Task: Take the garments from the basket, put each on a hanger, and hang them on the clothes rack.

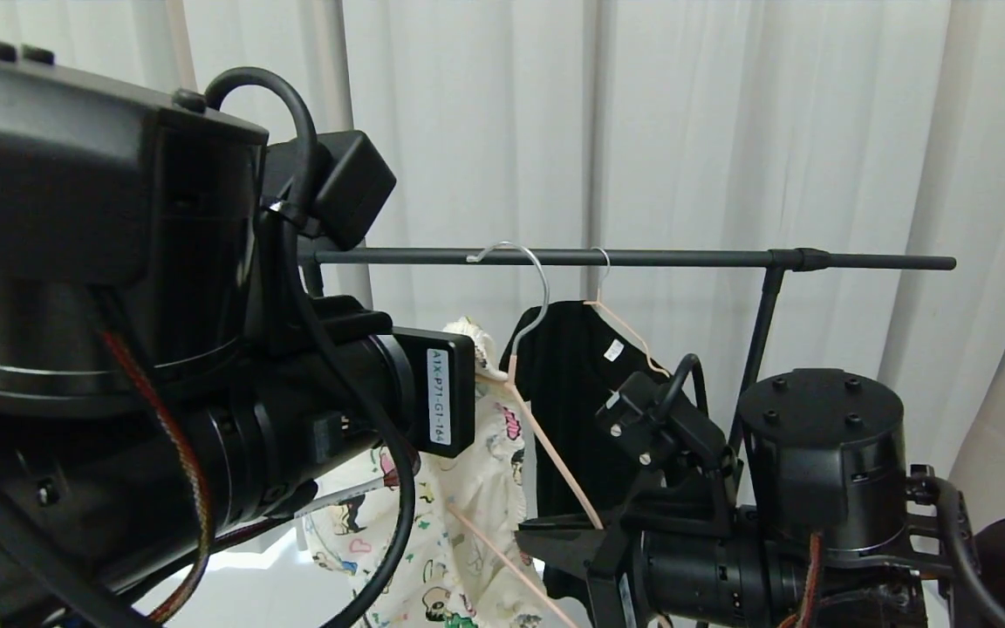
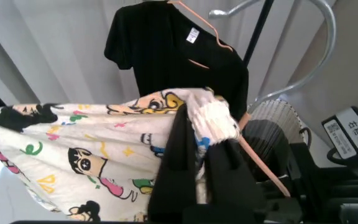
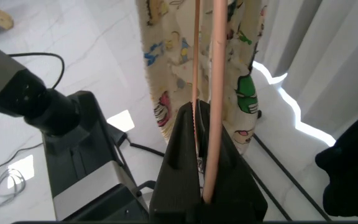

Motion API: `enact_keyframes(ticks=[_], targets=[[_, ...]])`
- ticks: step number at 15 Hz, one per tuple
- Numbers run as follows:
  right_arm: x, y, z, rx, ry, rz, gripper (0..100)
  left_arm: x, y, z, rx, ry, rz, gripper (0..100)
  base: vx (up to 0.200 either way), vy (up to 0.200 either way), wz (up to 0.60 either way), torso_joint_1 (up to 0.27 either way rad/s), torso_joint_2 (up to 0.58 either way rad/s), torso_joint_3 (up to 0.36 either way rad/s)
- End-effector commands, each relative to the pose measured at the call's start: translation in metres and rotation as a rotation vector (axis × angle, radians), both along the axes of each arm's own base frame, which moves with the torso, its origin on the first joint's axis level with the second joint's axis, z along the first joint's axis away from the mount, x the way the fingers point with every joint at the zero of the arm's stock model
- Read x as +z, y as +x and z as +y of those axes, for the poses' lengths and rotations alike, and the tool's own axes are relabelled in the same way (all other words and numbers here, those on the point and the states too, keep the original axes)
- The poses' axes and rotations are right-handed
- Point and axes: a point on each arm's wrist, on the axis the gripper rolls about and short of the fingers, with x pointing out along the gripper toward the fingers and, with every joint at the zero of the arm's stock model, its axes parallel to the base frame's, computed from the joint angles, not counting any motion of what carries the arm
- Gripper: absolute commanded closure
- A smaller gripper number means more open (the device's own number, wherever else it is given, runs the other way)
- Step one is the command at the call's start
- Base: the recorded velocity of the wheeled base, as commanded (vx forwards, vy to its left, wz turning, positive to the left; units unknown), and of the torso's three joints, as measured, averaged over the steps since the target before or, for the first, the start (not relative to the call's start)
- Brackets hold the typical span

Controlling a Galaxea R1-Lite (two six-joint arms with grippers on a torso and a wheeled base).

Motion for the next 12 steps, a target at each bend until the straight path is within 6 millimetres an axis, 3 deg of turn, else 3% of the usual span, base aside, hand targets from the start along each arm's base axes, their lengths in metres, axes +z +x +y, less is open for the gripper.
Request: enact_keyframes(ticks=[1,6,12], targets=[[0.006,-0.001,-0.002,-0.012,0.018,-0.019,100,0.004,-0.001,0.004,0.007,-0.010,-0.012,0,0.000,0.000,0.00,0.000,0.00,0.000],[0.018,-0.003,-0.007,-0.068,0.060,-0.068,100,0.018,-0.005,0.026,0.051,-0.045,-0.057,0,0.000,0.000,0.00,0.000,0.00,0.000],[0.020,0.002,-0.004,-0.159,0.110,-0.132,100,0.019,-0.007,0.029,0.047,-0.045,-0.064,0,0.000,0.000,0.00,0.000,0.00,0.000]])
